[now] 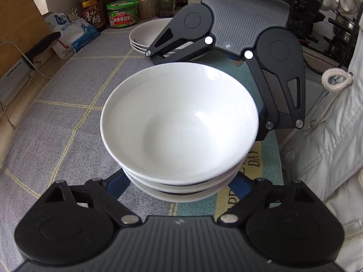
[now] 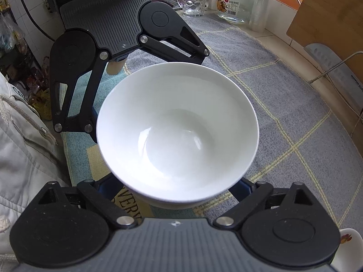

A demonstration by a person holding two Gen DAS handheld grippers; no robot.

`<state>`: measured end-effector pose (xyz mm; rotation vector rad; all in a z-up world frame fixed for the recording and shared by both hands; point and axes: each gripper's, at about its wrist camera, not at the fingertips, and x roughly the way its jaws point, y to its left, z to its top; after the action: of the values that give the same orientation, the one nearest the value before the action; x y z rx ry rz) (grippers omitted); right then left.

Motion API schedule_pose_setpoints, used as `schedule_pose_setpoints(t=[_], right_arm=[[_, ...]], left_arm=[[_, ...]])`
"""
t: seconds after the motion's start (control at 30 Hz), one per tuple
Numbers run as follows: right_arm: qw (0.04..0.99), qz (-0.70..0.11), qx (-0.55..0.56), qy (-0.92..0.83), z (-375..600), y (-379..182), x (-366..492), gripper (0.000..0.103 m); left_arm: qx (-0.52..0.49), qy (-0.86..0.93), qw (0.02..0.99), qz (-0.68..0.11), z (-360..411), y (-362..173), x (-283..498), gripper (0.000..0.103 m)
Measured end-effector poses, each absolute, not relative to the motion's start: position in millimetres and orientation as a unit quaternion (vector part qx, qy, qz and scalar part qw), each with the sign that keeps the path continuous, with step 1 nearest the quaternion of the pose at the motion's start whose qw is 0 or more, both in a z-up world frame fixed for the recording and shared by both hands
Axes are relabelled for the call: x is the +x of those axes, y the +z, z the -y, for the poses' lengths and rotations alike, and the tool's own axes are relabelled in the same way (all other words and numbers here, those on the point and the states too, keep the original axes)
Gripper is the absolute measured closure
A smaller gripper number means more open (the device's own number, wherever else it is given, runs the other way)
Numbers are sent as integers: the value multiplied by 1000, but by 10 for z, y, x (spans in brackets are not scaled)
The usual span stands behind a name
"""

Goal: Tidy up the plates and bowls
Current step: 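Carry the bowl stack with both tools over the fruit-print plate stack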

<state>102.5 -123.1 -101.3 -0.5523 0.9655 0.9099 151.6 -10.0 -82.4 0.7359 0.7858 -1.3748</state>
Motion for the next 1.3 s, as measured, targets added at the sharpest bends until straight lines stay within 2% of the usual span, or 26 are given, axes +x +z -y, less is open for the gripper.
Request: schedule_pose_setpoints(t=[0.1, 0.8, 1.3], right_arm=[[752, -446, -245, 419, 1244, -1019, 1016, 10], [771, -420, -249, 408, 1352, -823, 884, 11], [795, -393, -268, 377, 2166, -510, 727, 12]], left_arm=[[320, -605, 641, -346, 90, -828, 1529, 13], [315, -594, 653, -347, 190, -653, 1490, 16], [332, -598, 661, -308, 1033, -361, 1452, 16]])
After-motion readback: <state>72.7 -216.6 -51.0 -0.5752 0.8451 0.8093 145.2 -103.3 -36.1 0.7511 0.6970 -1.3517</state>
